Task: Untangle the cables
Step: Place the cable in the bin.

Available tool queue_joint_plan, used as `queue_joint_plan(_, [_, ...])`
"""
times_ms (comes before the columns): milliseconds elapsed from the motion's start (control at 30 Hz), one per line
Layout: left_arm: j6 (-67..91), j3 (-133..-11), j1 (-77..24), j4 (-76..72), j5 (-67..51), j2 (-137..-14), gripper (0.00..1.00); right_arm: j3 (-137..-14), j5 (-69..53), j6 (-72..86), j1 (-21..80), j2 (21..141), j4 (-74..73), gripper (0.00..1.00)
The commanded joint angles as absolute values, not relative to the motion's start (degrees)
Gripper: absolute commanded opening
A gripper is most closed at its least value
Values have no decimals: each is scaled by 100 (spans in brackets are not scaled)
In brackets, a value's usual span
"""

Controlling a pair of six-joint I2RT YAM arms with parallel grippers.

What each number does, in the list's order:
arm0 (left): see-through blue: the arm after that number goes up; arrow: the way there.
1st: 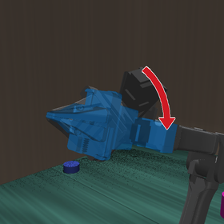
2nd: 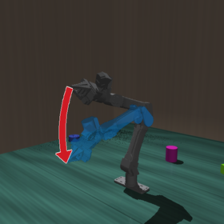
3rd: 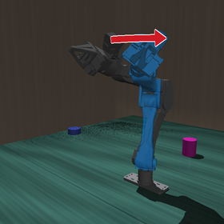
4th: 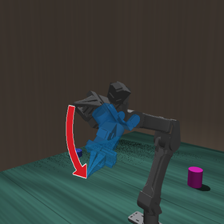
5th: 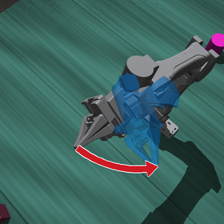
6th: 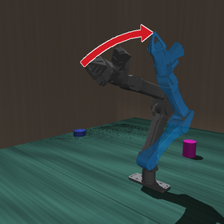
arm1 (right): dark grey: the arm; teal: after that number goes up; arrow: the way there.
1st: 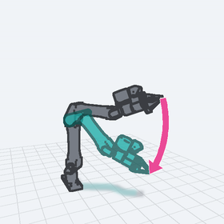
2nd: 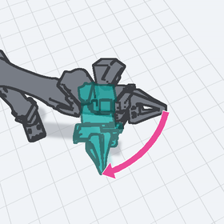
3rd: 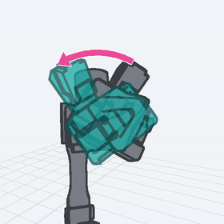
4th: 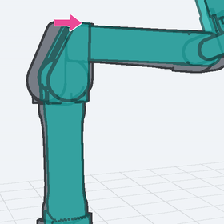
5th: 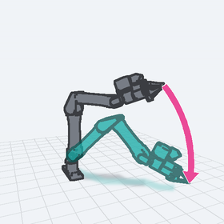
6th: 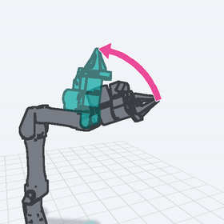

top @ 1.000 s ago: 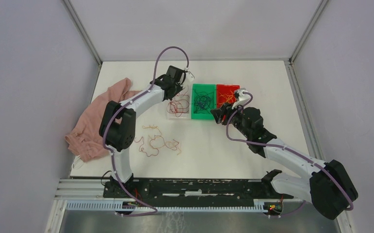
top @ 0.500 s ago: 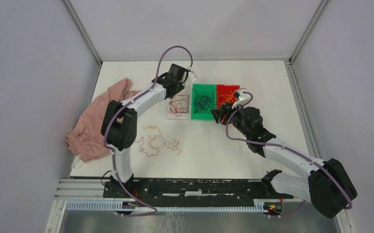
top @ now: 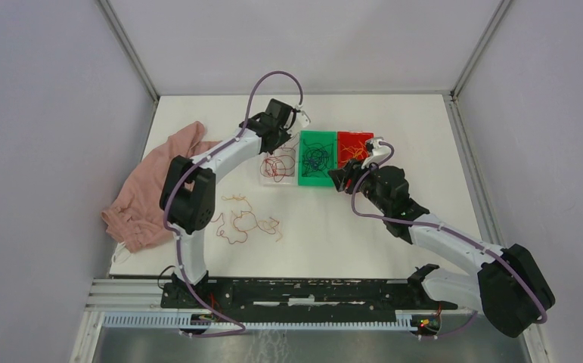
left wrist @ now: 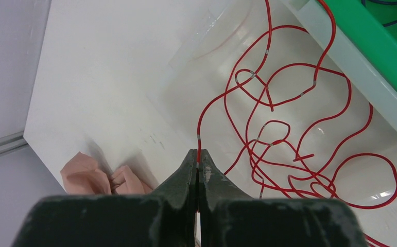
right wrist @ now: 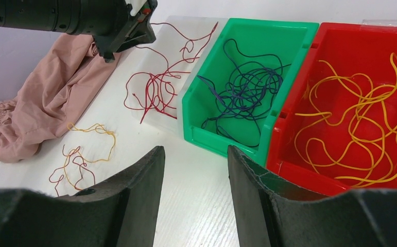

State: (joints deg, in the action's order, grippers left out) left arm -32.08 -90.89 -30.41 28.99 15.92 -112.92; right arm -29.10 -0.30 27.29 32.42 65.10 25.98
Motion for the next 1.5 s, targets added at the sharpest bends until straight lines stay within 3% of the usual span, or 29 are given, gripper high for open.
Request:
queue_joint_plan(0, [-2671, -9081, -3068, 3080, 1392, -11535, 3, -2903, -81, 2779, 3196, 6438, 2850, 55])
queue_joint_plan(200, [-2766, -8919, -3053, 2761, 1494, -11704, 8, -2876, -26, 2744, 3166, 6407, 2778, 55])
queue_joint_plan(367, [-2629, -8968, -3043, 2739, 1003, -11508, 29, -2873, -51, 2809, 3168, 6511, 2837, 54])
queue_joint_plan(433, [-2609, -8938, -3034, 2734, 704, -11351, 44, -2874, -73, 2831, 3170, 6530, 2848, 54])
queue_joint_plan(500, [-2648, -8986, -3019, 2786, 500, -11216, 53, -2889, -88, 2830, 3165, 6530, 2839, 54])
queue_joint_plan(667, [-2654, -9567, -2802, 3190, 72, -11046, 72, -2938, -109, 2805, 3172, 6484, 2751, 54])
queue_joint_plan(833, [-2856, -9795, -2584, 3285, -15, -10878, 84, -2986, -189, 2804, 3170, 6482, 2683, 55])
queue_joint_plan(1133, [-3225, -9336, -2484, 3690, -917, -10526, 85, -3024, -279, 2823, 3164, 6509, 2645, 55])
queue_joint_plan(1333, [-4057, -9266, -2482, 4507, -2233, -10457, 79, -3021, -321, 2822, 3168, 6535, 2644, 55])
queue_joint_plan(1467, [-4623, -9405, -2492, 4959, -2423, -10663, 75, -3006, -316, 2826, 3169, 6522, 2646, 55])
